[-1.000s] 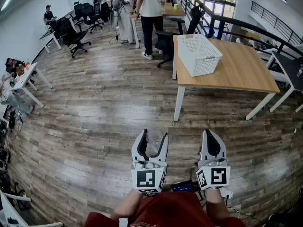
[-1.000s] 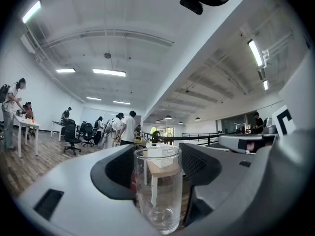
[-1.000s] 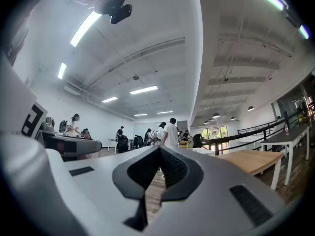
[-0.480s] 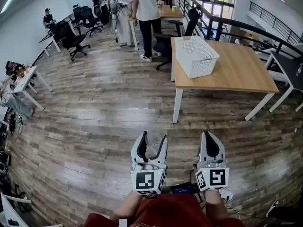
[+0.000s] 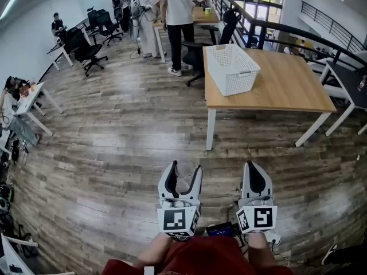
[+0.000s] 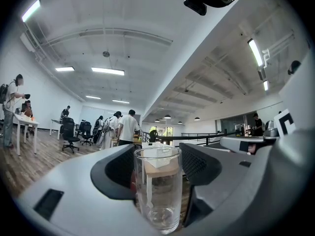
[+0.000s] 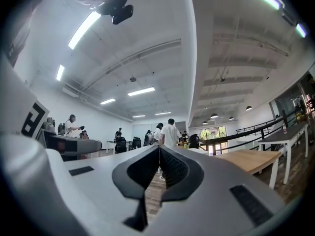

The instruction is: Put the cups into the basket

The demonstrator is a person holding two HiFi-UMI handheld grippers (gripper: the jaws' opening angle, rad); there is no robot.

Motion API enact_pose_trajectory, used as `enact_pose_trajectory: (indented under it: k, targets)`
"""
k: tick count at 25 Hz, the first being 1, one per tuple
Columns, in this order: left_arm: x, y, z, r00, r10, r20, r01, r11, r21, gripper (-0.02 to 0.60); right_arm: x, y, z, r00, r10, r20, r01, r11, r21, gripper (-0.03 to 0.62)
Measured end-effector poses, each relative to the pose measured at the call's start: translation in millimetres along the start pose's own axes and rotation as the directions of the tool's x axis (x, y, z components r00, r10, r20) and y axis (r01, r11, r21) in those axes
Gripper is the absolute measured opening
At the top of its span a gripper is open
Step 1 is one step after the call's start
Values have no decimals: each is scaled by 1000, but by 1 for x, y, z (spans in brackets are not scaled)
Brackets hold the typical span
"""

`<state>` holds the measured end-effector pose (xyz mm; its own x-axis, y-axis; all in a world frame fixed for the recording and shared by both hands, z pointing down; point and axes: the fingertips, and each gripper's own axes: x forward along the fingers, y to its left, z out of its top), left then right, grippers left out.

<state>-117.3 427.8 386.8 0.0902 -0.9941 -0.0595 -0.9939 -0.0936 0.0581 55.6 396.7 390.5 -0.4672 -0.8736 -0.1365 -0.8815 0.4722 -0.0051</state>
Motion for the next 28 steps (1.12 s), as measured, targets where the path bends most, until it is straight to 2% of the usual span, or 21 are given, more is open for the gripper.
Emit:
enact_pose_trajectory:
  k: [12, 19, 28]
  targets:
    - [17, -43, -11, 999, 34, -2, -34, 999, -17, 290, -12, -53, -11, 1000, 22, -13, -21, 999, 25, 12]
    - [23, -50, -13, 999, 40, -11, -41, 999, -24, 290, -9, -64, -12, 1000, 26, -14, -25, 999, 30, 12]
    - [40, -52, -17, 1000, 11, -10, -11, 1000, -28, 290, 2, -72, -12, 1000, 8, -9, -8, 1000, 10, 12]
